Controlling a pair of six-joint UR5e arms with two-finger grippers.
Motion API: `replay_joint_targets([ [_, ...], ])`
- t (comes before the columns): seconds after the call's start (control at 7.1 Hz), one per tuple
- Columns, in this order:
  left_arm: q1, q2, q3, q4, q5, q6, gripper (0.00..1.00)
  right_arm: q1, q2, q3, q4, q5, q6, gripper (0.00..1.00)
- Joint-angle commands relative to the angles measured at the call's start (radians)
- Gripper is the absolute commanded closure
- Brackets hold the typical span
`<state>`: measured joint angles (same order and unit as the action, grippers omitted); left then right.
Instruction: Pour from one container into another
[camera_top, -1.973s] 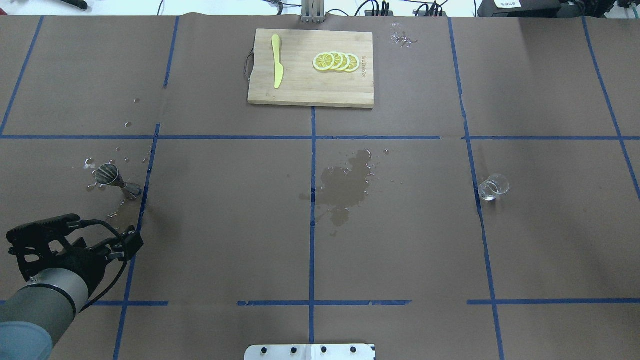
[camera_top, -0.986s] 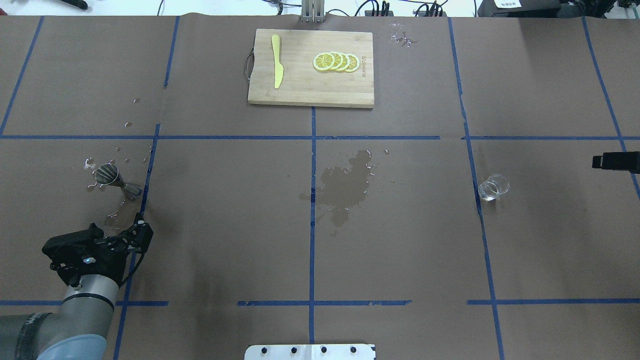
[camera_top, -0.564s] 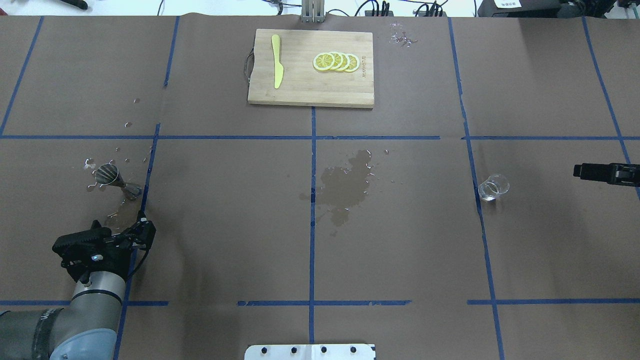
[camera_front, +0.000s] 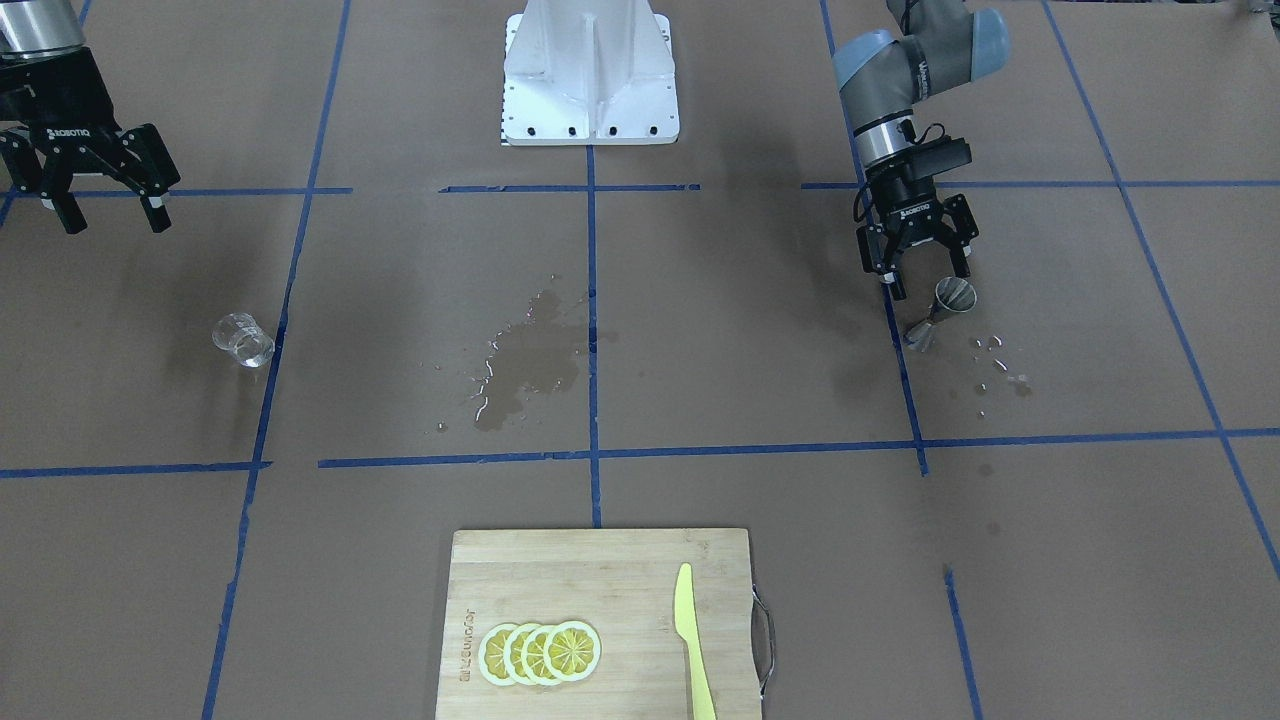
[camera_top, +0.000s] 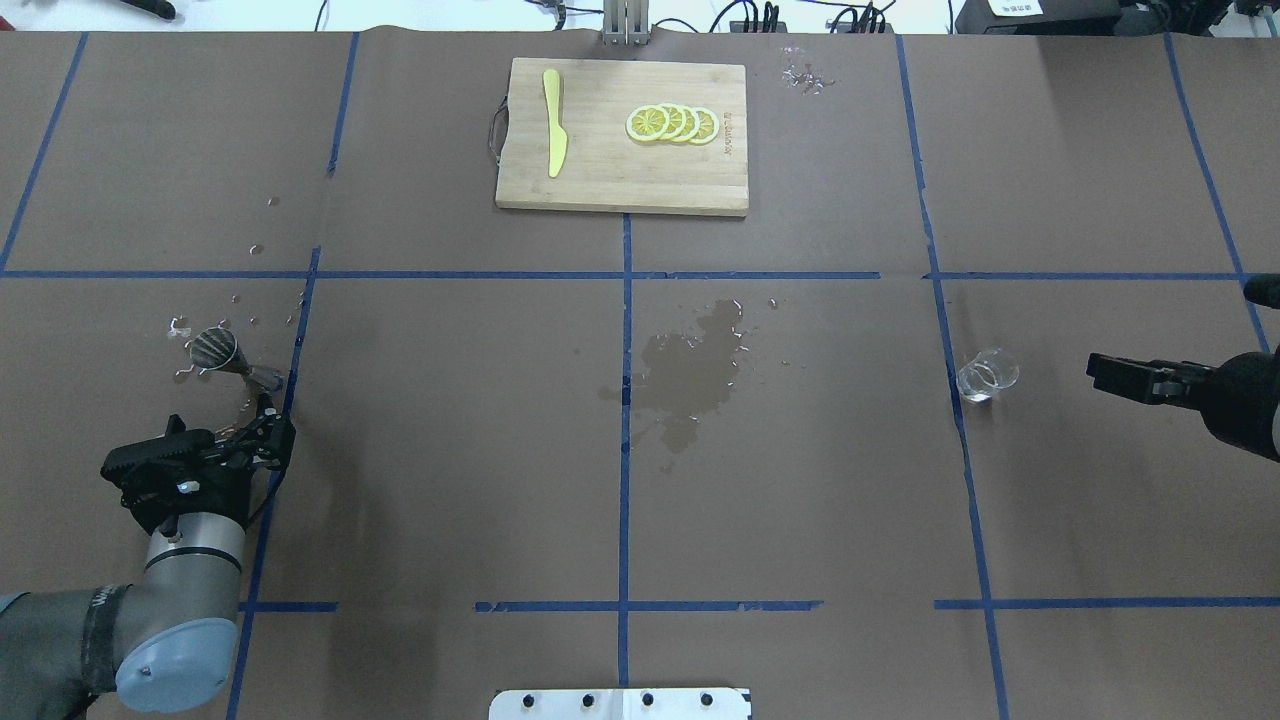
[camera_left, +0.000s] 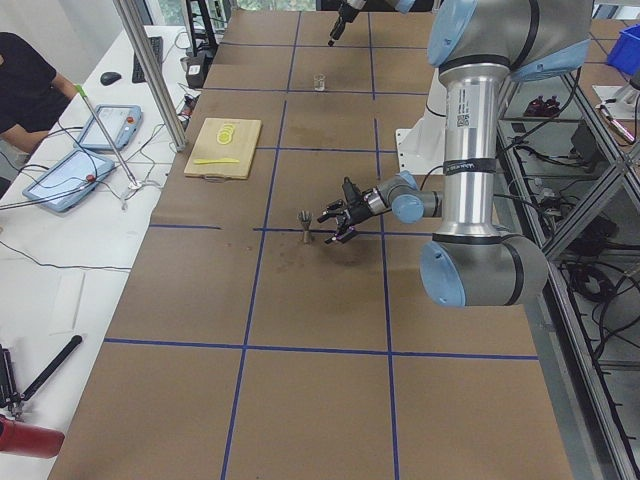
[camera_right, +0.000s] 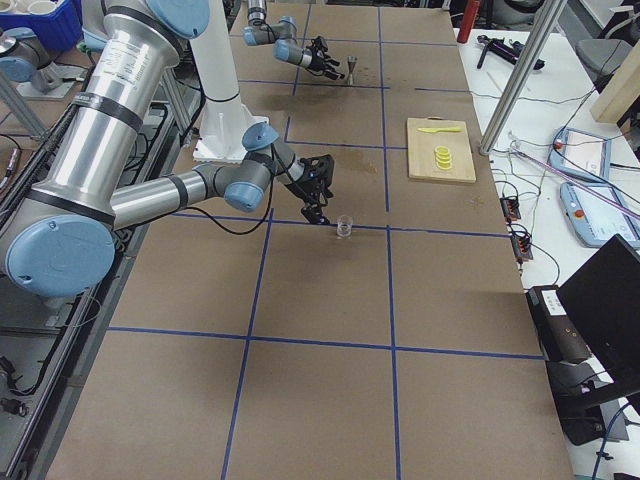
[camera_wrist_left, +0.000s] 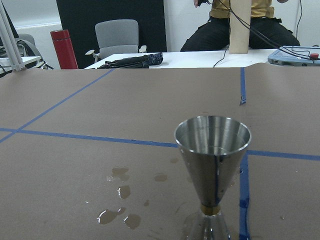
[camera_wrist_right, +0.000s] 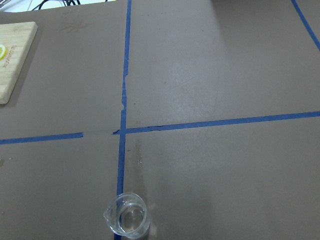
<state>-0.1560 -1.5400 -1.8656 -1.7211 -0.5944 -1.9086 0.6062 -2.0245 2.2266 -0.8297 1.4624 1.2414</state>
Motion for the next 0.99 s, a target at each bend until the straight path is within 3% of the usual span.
replay_joint_targets([
  [0.0,-0.028,-0.025,0.029,-0.005,0.005,0.008,0.04,-0.009,-0.049,-0.001,0.057,-0.016,0.001,0.00],
  [0.28,-0.060,-0.026,0.042,-0.035,0.016,0.032,0.06,-0.049,-0.049,-0.005,0.057,-0.065,0.001,0.00],
  [0.56,-0.077,-0.044,0.129,-0.171,0.033,0.094,0.09,-0.072,-0.053,-0.005,0.057,-0.091,0.001,0.00],
  [0.85,-0.091,-0.087,0.132,-0.222,0.033,0.176,0.12,-0.074,-0.053,-0.005,0.057,-0.093,0.001,0.00],
])
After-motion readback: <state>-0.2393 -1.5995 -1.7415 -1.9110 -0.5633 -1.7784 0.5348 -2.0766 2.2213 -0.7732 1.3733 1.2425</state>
